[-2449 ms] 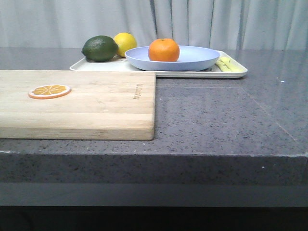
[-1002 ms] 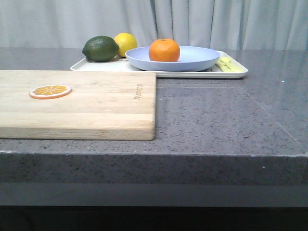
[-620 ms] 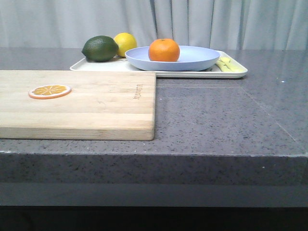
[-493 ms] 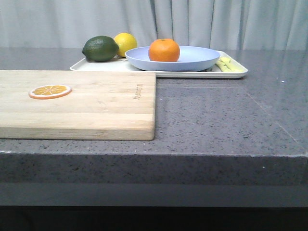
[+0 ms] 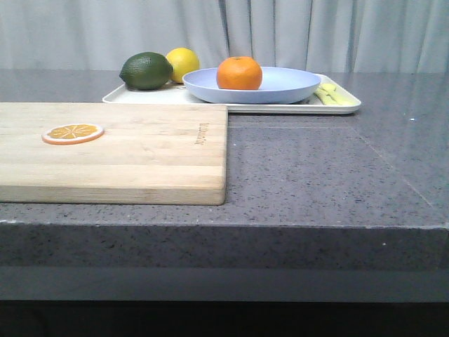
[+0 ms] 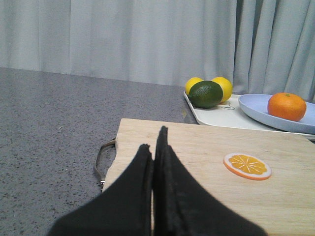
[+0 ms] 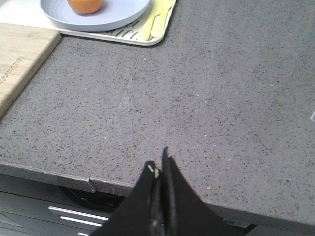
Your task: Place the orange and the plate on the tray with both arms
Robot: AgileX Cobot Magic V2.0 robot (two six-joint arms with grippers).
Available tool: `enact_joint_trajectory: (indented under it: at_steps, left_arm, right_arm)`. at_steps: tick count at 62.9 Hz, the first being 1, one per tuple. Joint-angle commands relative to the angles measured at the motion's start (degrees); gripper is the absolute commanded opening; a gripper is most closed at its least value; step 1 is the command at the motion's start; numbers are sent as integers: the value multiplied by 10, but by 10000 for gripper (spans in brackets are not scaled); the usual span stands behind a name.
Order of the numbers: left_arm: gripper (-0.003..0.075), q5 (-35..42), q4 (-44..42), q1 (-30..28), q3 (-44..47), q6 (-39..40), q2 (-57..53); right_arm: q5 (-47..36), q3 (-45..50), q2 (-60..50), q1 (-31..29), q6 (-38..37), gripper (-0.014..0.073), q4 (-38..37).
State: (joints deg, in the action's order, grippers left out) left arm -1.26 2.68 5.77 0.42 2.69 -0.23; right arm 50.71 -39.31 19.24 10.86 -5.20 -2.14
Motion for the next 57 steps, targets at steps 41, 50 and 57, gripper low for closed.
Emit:
enact_joint_trajectory:
  at_steps: [41,50,57]
  left_arm:
    - [-20,49,5,-1,16,6,-11]
    - [-20,49,5,-1,16,6,-11]
    - [-20,49,5,-1,16,6,-11]
  right_arm:
    - [-39,-13,7,-1,6,-68,-9]
    - [-124,28,7,-1,6,-68,-18]
    - [-294,110,-7,-11,6,-68,-30]
